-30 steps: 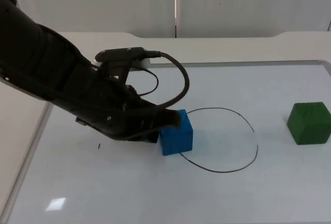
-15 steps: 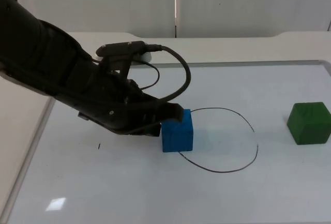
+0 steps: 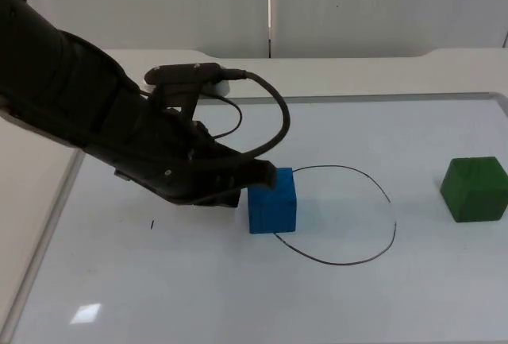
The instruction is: Push the two cubes into the marked area.
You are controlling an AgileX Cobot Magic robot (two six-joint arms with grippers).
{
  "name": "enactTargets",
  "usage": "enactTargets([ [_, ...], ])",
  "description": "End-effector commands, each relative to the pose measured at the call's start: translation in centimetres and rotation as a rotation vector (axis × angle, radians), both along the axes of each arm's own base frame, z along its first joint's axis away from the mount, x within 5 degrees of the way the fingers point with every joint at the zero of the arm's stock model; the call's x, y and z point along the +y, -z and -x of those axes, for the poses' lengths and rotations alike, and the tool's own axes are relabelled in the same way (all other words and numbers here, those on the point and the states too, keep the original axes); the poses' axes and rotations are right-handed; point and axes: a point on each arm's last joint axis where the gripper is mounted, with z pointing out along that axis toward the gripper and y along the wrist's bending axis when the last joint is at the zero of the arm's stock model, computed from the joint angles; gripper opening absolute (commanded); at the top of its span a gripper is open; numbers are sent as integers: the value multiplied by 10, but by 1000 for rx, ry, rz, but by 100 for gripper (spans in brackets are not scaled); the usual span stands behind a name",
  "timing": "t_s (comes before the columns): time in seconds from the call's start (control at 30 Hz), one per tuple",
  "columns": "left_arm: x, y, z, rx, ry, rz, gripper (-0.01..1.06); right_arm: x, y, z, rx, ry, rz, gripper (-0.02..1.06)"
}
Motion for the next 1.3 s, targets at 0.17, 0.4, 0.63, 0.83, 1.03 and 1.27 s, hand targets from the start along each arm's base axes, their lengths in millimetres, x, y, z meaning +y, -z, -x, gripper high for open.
enactTargets([
  [0.17, -2, 1, -1, -9, 4, -10, 0, 0, 0, 0, -6, 7, -1, 105],
  [0.4, -9, 12, -3, 33, 39, 29, 0, 0, 0, 0, -6, 7, -1, 105],
  [0.63, -11, 12, -3, 41, 43, 44, 0, 0, 0, 0, -6, 7, -1, 105],
  [0.83, -14, 12, -3, 44, 57, 70, 0, 0, 0, 0, -6, 7, -1, 105],
  [1.03, -15, 12, -4, 43, 56, 71, 0, 0, 0, 0, -6, 7, -1, 105],
  [1.27, -17, 9, -7, 35, 58, 88, 0, 0, 0, 0, -6, 7, -1, 105],
])
